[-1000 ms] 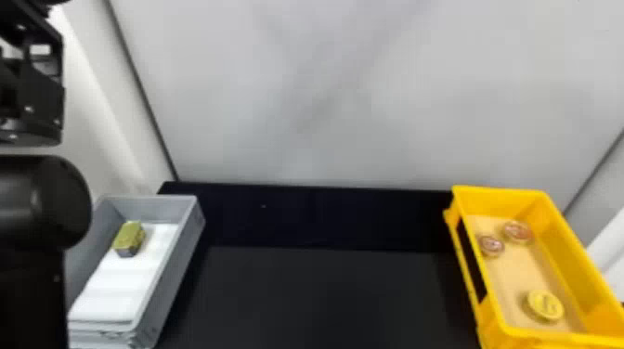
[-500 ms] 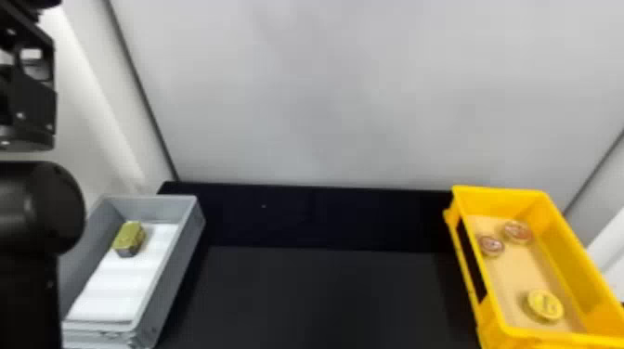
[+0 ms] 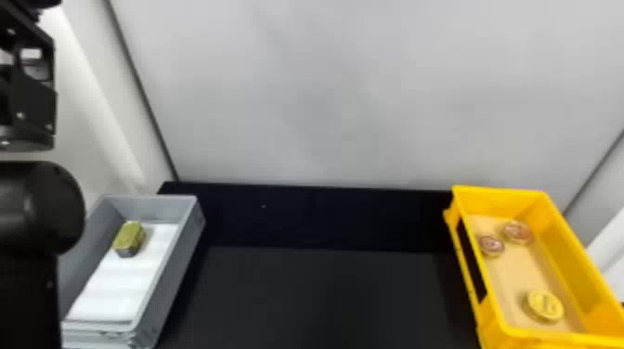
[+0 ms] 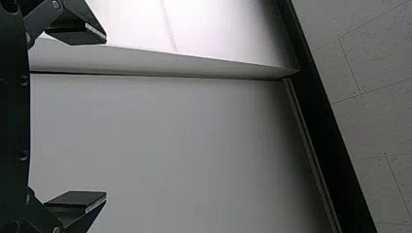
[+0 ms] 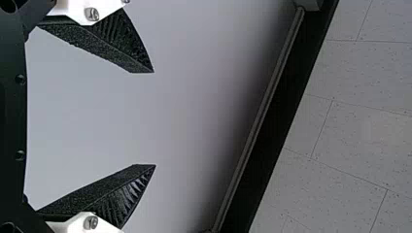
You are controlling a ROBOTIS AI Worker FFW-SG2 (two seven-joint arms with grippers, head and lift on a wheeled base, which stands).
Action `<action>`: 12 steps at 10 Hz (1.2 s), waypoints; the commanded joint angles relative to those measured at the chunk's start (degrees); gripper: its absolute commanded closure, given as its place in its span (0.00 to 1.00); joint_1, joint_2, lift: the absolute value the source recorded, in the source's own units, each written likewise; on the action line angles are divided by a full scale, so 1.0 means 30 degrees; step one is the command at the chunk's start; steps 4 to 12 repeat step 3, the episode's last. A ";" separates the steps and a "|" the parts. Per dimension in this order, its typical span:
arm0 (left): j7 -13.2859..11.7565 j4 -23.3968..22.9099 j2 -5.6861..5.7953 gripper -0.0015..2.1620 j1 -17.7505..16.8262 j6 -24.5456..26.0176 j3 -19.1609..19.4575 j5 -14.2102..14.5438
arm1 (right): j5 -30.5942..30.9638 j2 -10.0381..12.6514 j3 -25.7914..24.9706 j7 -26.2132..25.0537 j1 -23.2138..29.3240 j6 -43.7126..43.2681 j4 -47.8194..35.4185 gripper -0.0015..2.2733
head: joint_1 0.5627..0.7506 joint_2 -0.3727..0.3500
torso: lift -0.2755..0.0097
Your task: Pick up the round yellow can and place it in the yellow rectangular box
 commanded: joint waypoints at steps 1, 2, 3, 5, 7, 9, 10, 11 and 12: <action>0.0007 0.0001 0.0002 0.07 -0.0003 0.0002 -0.0006 -0.0037 | -0.0237 0.0019 -0.0001 -0.0411 -0.0067 0.0139 -0.0041 0.04 | 0.53 0.59 | 0.94; 0.0007 0.0001 0.0002 0.07 -0.0003 0.0031 -0.0006 -0.0037 | -0.0384 0.0019 0.0028 -0.0587 -0.0126 0.0521 -0.0129 0.04 | 0.53 0.59 | 0.94; 0.0007 0.0001 0.0002 0.07 -0.0003 0.0031 -0.0006 -0.0037 | -0.0472 0.0019 0.0028 -0.0704 -0.0155 0.0814 -0.0217 0.04 | 0.53 0.59 | 0.94; 0.0007 0.0001 0.0002 0.07 -0.0003 0.0031 -0.0006 -0.0037 | -0.0472 0.0019 0.0028 -0.0704 -0.0155 0.0814 -0.0217 0.04 | 0.53 0.59 | 0.94; 0.0007 0.0001 0.0002 0.07 -0.0003 0.0031 -0.0006 -0.0037 | -0.0472 0.0019 0.0028 -0.0704 -0.0155 0.0814 -0.0217 0.04 | 0.53 0.59 | 0.94; 0.0007 0.0001 0.0002 0.07 -0.0003 0.0031 -0.0006 -0.0037 | -0.0472 0.0019 0.0028 -0.0704 -0.0155 0.0814 -0.0217 0.04 | 0.53 0.59 | 0.94; 0.0007 0.0001 0.0002 0.07 -0.0003 0.0031 -0.0006 -0.0037 | -0.0472 0.0019 0.0028 -0.0704 -0.0155 0.0814 -0.0217 0.04 | 0.53 0.59 | 0.94; 0.0007 0.0001 0.0002 0.07 -0.0003 0.0031 -0.0006 -0.0037 | -0.0472 0.0019 0.0028 -0.0704 -0.0155 0.0814 -0.0217 0.04 | 0.53 0.59 | 0.94; 0.0007 0.0001 0.0002 0.07 -0.0003 0.0031 -0.0006 -0.0037 | -0.0472 0.0019 0.0028 -0.0704 -0.0155 0.0814 -0.0217 0.04 | 0.53 0.59 | 0.94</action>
